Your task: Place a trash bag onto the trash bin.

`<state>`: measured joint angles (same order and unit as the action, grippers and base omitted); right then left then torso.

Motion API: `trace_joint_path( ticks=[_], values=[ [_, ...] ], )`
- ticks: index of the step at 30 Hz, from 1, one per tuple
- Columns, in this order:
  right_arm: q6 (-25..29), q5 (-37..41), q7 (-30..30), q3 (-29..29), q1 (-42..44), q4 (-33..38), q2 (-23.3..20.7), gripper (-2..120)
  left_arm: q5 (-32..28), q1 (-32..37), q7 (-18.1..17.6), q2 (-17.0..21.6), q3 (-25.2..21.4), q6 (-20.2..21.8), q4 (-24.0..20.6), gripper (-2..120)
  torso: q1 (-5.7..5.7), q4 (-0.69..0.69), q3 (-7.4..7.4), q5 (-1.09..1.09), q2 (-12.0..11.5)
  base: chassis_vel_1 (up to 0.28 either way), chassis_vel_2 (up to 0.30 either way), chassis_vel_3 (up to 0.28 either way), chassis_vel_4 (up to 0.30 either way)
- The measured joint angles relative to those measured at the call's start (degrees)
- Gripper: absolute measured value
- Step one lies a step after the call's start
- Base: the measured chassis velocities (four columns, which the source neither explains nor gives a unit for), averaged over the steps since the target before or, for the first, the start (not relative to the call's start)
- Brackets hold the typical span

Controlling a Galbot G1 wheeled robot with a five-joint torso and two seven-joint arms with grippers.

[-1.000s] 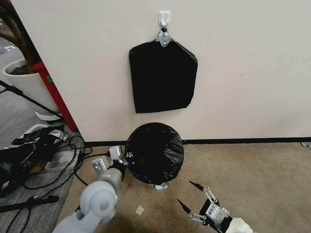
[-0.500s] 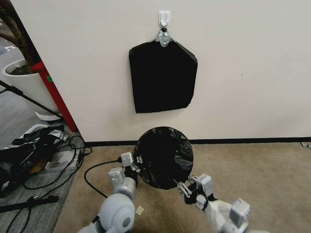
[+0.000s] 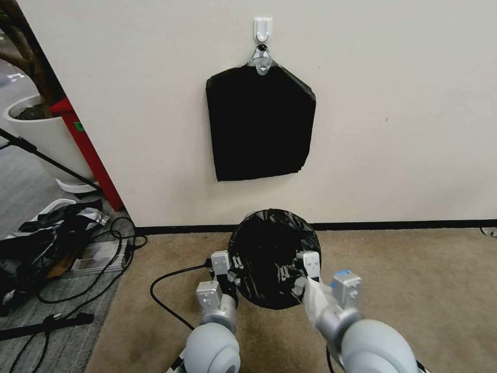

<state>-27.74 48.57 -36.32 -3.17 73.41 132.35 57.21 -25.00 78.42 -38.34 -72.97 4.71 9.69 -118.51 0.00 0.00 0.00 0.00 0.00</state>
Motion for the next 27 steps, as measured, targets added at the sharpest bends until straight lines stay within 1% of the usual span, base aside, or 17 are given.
trace_joint_path(
  ticks=[1, 2, 6, 10, 19, 27],
  values=[
    [0.0, 0.0, 0.0, 0.0, 0.0, 0.0, 0.0, 0, 0.0, 0.0, 0.0, 0.0, 0.0, 0.0, 0.0, 3, 0.0, 0.0, 0.0, 0.0, 0.0, 0.0, 0.0, 0.0, 0.0],
    [-0.3, -0.2, -2.4, -1.0, -1.1, -1.5, 1.1, 0, 0.7, 0.4, 0.0, -0.3, 0.2, -0.1, 0.0, 3, 0.0, 0.0, 0.0, 0.0, 0.0, 0.0, 0.0, 0.0, 0.0],
    [-1.2, -0.5, -6.8, -2.5, -2.6, -4.8, 3.8, 0, 1.8, 0.9, 0.1, -1.0, 0.3, -0.2, 0.0, 3, 0.0, -0.01, 0.0, -0.01, 0.0, 0.0, 0.0, 0.0, 0.0],
    [-2.1, -0.7, -8.2, -3.4, -3.1, -6.2, 5.3, 0, 2.8, 1.5, 0.3, -1.5, 0.9, -0.4, 0.0, 3, 0.0, -0.01, 0.0, 0.0, 0.0, 0.0, 0.0, 0.0, 0.0],
    [-4.6, -3.7, -9.1, -4.5, -3.4, -10.3, 7.1, 0, 7.0, 4.8, 2.0, -2.6, 3.4, -2.0, 0.1, 3, 0.0, -0.01, 0.0, -0.01, 0.0, 0.0, 0.0, 0.0, 0.0],
    [-5.8, -6.1, -8.8, -5.6, -3.9, -13.8, 8.4, 0, 8.8, 6.7, 2.8, -2.6, 3.6, -2.5, -0.8, 3, 0.0, 0.0, 0.0, 0.0, 0.0, 0.0, 0.0, 0.0, 0.0]
  ],
)
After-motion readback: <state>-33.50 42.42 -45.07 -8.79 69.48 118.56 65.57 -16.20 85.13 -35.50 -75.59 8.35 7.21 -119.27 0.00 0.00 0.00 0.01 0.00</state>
